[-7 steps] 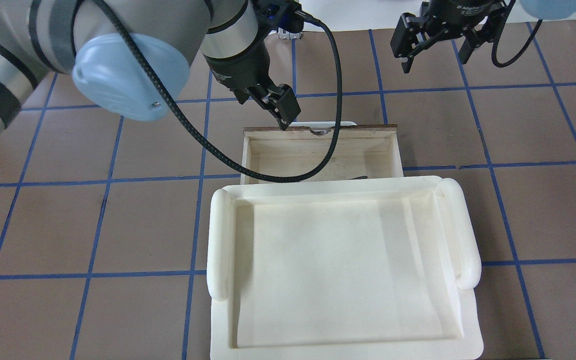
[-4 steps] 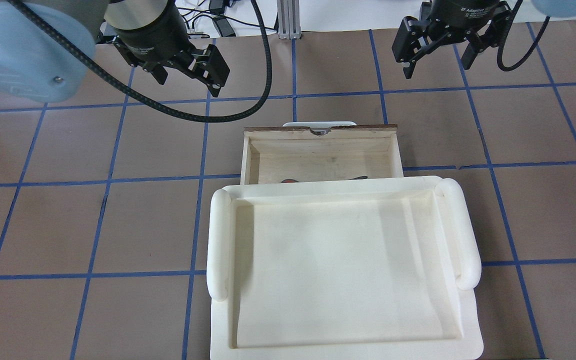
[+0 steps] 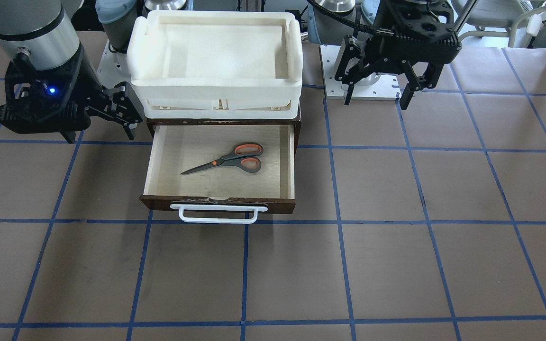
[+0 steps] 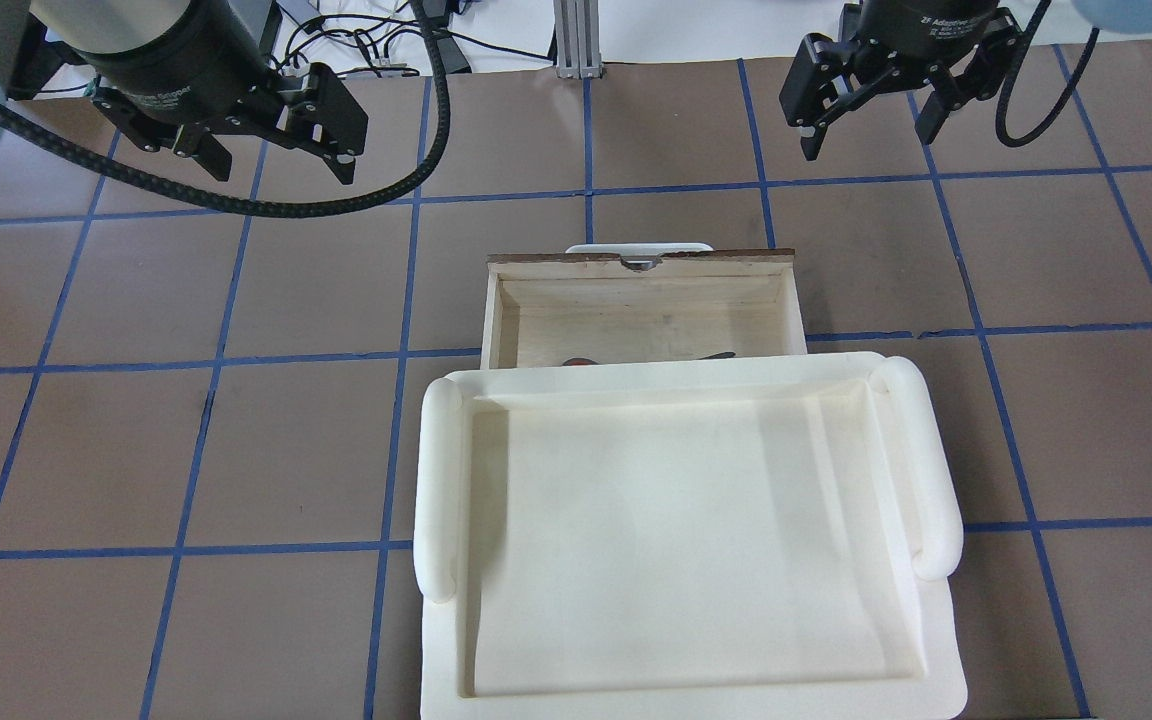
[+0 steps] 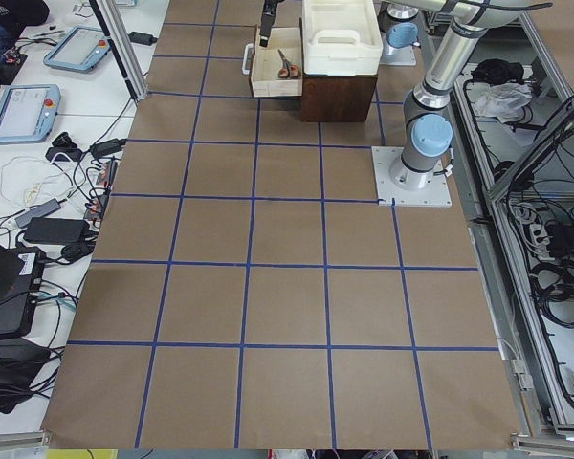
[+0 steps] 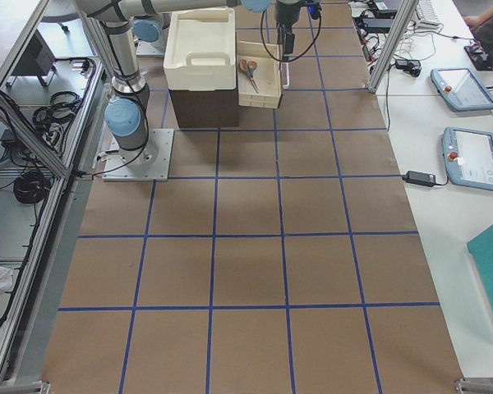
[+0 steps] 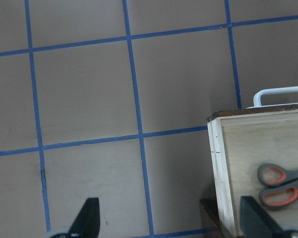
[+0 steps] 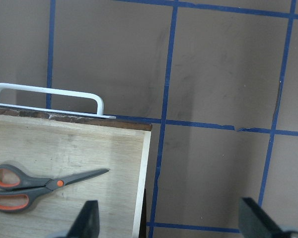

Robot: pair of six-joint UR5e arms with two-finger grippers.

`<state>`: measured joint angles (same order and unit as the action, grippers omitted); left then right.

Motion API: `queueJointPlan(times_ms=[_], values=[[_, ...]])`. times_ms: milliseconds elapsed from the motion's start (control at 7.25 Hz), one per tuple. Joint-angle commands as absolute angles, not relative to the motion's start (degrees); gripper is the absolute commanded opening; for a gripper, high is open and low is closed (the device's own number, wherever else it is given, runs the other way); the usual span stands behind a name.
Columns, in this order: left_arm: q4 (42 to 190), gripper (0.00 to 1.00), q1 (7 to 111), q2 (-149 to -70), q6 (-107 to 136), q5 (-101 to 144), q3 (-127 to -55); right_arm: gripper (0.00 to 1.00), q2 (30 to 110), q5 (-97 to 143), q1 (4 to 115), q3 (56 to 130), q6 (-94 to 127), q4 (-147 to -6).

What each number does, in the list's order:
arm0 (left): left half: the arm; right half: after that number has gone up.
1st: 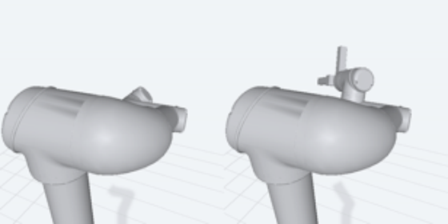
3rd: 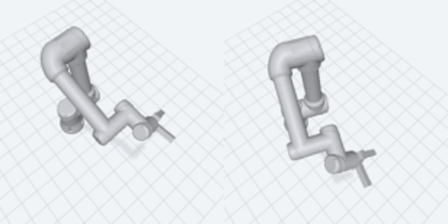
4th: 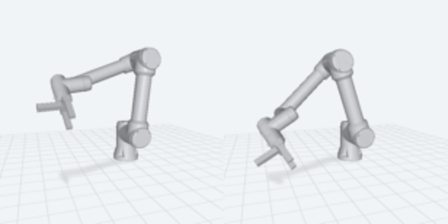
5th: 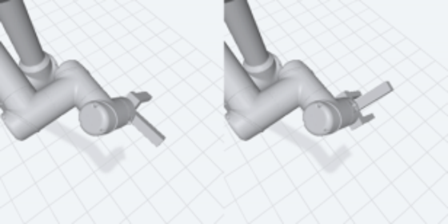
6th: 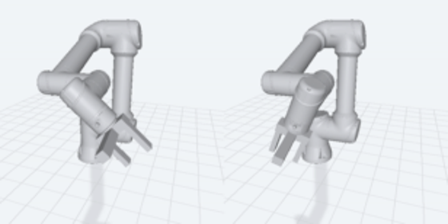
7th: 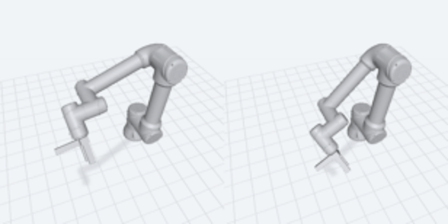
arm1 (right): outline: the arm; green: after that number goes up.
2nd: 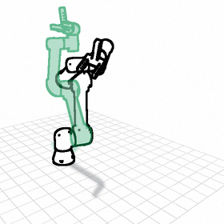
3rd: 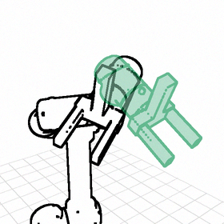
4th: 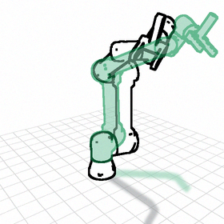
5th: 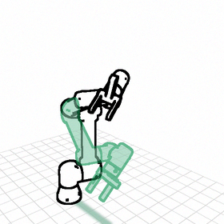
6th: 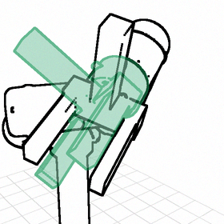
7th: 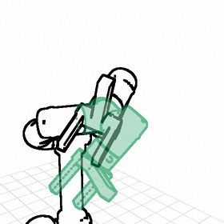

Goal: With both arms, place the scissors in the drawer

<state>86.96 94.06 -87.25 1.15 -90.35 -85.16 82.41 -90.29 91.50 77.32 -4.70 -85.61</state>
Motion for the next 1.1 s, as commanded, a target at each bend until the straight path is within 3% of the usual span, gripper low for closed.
queueJointPlan(times_ms=[0,966], values=[[87.2,1.00,93.5,-87.1,5.7,-90.3,-85.5,1.00,82.4,-90.1,91.7,77.5,-4.9,-85.6],[88.0,1.00,93.5,-87.4,7.3,-90.4,-86.1,1.00,82.3,-90.3,91.7,77.8,-4.8,-86.0]])
